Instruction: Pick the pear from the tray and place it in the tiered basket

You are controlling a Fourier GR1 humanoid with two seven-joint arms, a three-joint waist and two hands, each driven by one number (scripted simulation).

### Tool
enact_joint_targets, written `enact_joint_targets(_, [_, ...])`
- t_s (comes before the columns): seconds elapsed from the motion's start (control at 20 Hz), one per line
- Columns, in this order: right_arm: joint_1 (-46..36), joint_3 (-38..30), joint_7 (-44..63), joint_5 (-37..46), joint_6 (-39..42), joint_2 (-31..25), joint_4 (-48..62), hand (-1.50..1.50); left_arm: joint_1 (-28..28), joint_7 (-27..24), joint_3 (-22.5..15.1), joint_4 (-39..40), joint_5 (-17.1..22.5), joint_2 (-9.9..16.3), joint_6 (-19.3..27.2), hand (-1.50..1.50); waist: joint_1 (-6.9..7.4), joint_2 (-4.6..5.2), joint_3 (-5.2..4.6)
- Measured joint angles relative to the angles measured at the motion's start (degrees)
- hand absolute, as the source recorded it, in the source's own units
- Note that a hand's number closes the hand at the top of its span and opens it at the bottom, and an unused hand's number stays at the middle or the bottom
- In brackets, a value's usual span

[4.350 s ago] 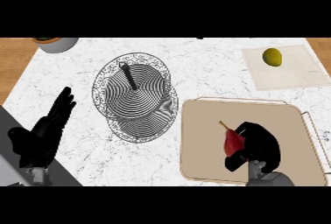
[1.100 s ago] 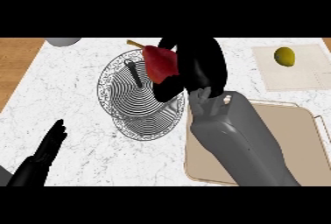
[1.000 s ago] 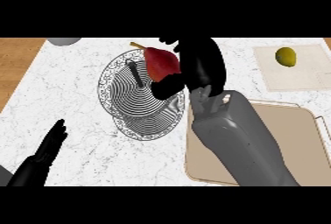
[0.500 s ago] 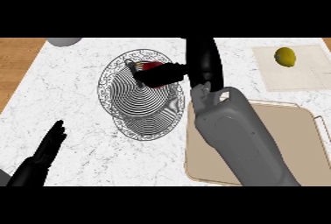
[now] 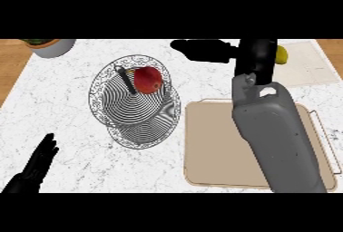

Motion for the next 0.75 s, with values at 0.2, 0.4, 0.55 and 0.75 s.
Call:
enact_joint_targets(0.2, [3.6, -4.4, 1.0, -1.9, 0.8, -3.8, -4.8, -1.5, 1.4, -0.1, 0.7, -0.2, 0.4, 0.1, 0.5, 0.0, -1.76, -0.32, 0.05])
enact_joint_targets(0.4, [8.3, -8.9, 1.6, -6.4, 3.5, -8.5, -11.1, -1.5, 2.7, 0.0, 1.5, -0.7, 0.7, -0.1, 0.5, 0.0, -3.16, -0.57, 0.0])
enact_joint_targets(0.55, [12.7, -12.2, 1.4, -11.0, 7.0, -12.2, -15.5, -1.5, 3.5, 0.1, 2.0, -1.1, 1.0, -0.1, 0.6, 0.0, -4.13, -0.62, -0.08])
enact_joint_targets(0.75, [18.1, -17.6, 0.5, -19.1, 12.6, -16.9, -20.7, -1.5, 4.2, 0.1, 2.6, -1.6, 1.3, -0.3, 0.4, 0.0, -4.63, -0.64, -0.24])
